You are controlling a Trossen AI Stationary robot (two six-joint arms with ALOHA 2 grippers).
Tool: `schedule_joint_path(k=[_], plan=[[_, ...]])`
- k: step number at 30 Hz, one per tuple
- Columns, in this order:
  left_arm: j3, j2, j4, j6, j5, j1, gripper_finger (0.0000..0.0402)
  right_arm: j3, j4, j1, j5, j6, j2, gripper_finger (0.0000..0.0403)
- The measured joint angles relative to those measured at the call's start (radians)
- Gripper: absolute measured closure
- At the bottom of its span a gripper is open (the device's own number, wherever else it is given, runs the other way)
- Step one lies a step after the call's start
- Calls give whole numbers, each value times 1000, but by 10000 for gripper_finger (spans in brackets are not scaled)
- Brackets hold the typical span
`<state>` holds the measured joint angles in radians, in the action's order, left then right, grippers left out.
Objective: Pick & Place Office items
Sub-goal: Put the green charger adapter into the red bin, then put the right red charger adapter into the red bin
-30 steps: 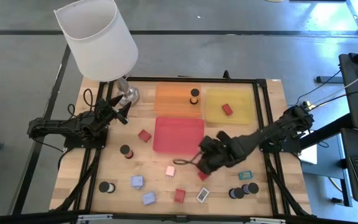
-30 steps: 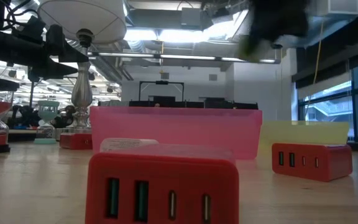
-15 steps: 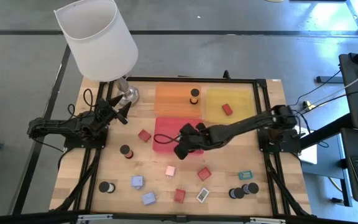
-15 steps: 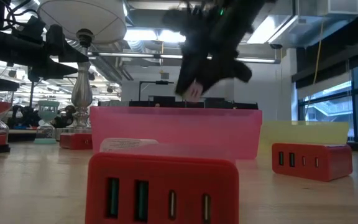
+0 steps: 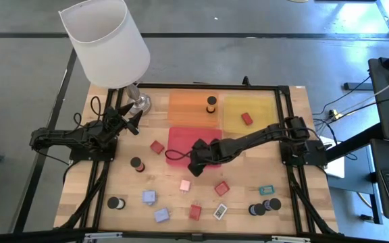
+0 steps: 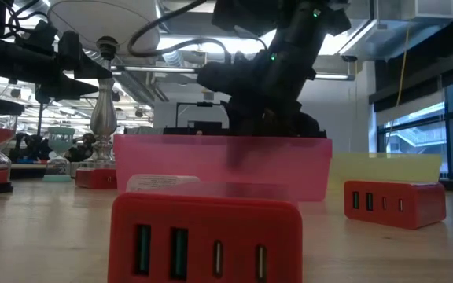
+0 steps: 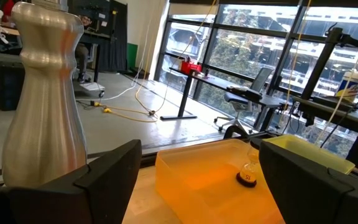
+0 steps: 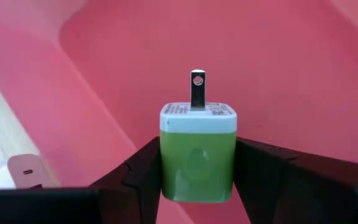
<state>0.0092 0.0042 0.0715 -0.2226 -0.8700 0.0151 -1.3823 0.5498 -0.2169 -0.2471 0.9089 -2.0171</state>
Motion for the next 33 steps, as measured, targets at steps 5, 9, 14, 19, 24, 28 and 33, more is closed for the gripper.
schedule_joint_path(k=[5, 9, 14, 19, 24, 28, 33], plan=[[0, 0, 0, 0, 0, 0, 80, 0, 0, 2, 2, 0, 0, 232], [0, 0, 0, 0, 0, 0, 80, 0, 0, 2, 5, 0, 0, 198], [0, 0, 0, 0, 0, 0, 80, -5, 8, 6, 24, -4, 0, 151], [0, 0, 0, 0, 0, 0, 80, -84, 85, 39, 125, -103, 0, 118], [0, 0, 0, 0, 0, 0, 80, -242, 291, 66, 137, -245, 0, 114], [0, 0, 0, 0, 0, 0, 80, -382, 500, 51, 86, -365, 1, 122], [0, 0, 0, 0, 0, 0, 80, -469, 711, -29, 25, -530, 9, 133]])
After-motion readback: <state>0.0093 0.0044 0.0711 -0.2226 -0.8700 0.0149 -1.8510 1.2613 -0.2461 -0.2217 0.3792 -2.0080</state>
